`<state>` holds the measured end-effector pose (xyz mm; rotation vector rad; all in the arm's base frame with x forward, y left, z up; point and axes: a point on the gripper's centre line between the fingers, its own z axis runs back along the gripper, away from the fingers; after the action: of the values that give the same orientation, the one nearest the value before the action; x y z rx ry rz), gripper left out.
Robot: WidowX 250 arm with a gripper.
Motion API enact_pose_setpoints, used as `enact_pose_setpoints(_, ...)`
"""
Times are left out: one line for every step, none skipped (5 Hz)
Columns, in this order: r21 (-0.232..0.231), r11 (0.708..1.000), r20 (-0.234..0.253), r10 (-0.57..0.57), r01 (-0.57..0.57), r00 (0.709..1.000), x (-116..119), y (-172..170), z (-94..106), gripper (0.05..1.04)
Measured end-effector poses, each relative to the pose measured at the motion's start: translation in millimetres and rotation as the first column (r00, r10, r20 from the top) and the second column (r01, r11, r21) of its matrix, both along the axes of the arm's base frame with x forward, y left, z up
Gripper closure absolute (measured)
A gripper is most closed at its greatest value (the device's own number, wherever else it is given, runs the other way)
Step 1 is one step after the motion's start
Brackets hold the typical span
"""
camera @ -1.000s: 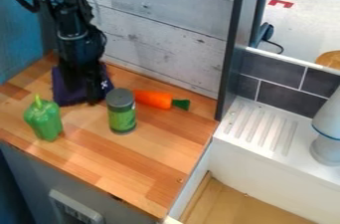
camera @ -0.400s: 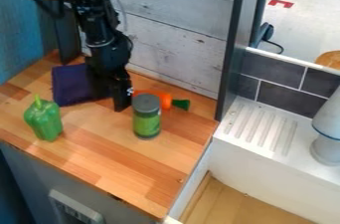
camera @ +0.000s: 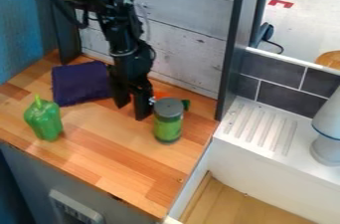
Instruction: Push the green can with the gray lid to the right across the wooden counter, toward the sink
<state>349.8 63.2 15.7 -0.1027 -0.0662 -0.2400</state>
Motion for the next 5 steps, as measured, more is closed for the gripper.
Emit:
enact_pose_setpoints(-0.001,1.0,0.007,-0.011,0.011,1.0,3.8,-12.9,0.4,0.083)
enact_pose_setpoints(-0.012,0.999,0.015,-0.035,0.035,0.999,6.9,-28.1,0.7,0.083)
enact_pose_setpoints(-0.012,0.998,0.018,-0.061,0.061,0.998,8.4,-40.7,0.4,0.083)
enact_pose_setpoints(-0.01,0.998,0.014,-0.055,0.055,0.998,4.1,-40.2,1.1,0.083)
enact_pose_setpoints(-0.001,0.999,0.046,0.05,-0.05,0.998,-2.1,-15.6,21.9,0.083)
